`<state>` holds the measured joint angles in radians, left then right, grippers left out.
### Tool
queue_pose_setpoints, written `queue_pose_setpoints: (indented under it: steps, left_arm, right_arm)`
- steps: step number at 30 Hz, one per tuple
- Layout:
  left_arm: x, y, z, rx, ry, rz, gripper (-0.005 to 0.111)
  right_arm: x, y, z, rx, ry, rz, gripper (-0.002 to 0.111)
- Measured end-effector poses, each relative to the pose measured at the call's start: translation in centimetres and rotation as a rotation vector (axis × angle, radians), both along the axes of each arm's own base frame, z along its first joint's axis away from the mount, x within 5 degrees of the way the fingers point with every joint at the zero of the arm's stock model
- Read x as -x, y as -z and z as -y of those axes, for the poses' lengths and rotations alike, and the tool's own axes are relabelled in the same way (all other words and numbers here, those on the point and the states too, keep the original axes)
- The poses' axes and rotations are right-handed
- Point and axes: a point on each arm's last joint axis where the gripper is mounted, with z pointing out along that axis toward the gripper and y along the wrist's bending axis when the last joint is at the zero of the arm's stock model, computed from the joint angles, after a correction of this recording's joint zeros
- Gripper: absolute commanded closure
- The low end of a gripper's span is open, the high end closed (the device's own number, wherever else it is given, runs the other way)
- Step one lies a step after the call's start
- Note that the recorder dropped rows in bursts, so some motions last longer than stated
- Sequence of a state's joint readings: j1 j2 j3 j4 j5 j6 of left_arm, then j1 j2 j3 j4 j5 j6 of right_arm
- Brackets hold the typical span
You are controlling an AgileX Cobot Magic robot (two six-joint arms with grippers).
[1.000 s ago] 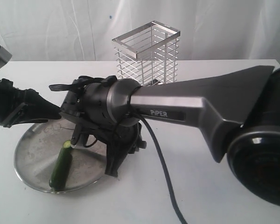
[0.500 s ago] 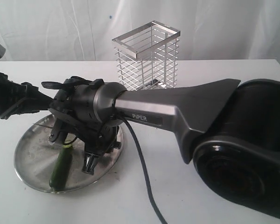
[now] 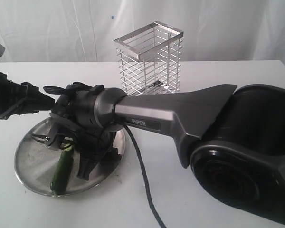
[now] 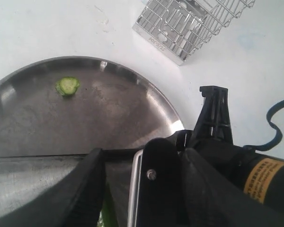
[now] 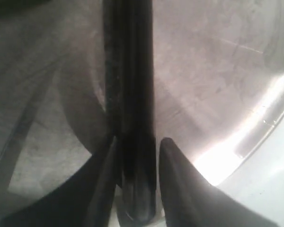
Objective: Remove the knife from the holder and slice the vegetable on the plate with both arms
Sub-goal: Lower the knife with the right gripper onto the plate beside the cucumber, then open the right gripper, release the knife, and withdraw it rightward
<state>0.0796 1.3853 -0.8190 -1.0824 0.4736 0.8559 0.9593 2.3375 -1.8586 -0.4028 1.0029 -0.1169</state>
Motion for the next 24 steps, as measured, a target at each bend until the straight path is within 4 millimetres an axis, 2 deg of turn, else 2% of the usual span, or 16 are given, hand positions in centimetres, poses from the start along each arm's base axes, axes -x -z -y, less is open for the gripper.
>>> queue_pose_setpoints:
  steps: [4,7,9,12,16,24]
  left_arm:
    - [0.0,0.0,0.0,-0.002,0.0,0.001,0.054]
    - [0.0,-0.4,0.0,0.014,-0.007,0.015,0.054]
    - [0.3,-1.1,0.1,0.013,-0.009,0.042,0.054]
    - [0.8,-2.4,-0.1,-0.017,-0.03,0.105,0.054]
    - [1.6,-3.7,-0.2,-0.047,-0.031,0.163,0.054]
    - [2.4,-4.8,-0.2,-0.053,-0.029,0.208,0.054]
  right_arm:
    - [-0.1,-1.1,-0.3,-0.063,0.019,0.023,0.074]
    - [0.2,-3.6,0.1,-0.111,0.089,0.03,0.074]
    - [0.9,-4.4,0.4,-0.136,0.129,-0.011,0.074]
    - [2.3,-4.9,1.6,-0.166,0.146,-0.064,0.074]
    - [4.1,-4.6,4.0,-0.176,0.182,-0.086,0.074]
    - [6.6,-7.2,7.3,-0.314,0.256,-0.045,0.074]
